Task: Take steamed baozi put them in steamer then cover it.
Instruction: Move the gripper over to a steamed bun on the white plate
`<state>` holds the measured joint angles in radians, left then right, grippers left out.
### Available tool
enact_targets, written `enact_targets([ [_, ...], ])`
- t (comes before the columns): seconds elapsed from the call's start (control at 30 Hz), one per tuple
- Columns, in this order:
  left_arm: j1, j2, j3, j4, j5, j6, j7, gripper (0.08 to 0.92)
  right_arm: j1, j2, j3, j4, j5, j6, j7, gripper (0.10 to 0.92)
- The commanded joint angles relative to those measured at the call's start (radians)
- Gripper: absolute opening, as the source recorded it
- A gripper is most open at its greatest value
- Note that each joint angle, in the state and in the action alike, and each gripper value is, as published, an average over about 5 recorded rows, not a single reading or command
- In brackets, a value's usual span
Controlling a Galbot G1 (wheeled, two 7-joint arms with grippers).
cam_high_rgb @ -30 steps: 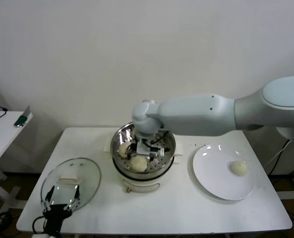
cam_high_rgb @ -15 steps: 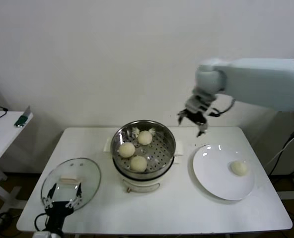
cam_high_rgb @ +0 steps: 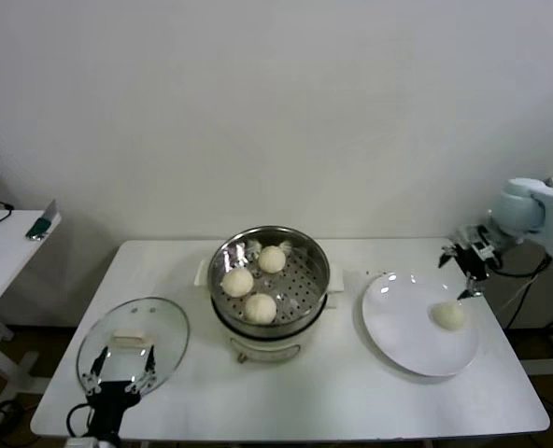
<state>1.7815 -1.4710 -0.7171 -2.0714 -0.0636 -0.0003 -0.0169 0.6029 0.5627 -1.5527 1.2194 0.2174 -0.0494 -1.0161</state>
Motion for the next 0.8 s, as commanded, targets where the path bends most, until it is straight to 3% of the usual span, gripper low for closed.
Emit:
enact_targets([
  [0.03, 0.006, -0.004, 0.001, 0.007, 0.009, -0.002, 0.002, 0.823, -0.400, -0.051, 0.326, -0.144, -0.102, -0.067, 0.040, 0.823],
  [0.5, 0.010, -0.003, 0.003, 0.022, 0.013, -0.009, -0.001, 0.823, -0.514, 0.073, 0.443, -0.269, -0.114, -0.072, 0.092, 0.823],
  [0.8, 0.010, -0.002, 0.004, 0.025, 0.013, -0.010, -0.003, 0.823, -0.498, 0.089, 0.427, -0.265, -0.103, -0.081, 0.085, 0.808],
])
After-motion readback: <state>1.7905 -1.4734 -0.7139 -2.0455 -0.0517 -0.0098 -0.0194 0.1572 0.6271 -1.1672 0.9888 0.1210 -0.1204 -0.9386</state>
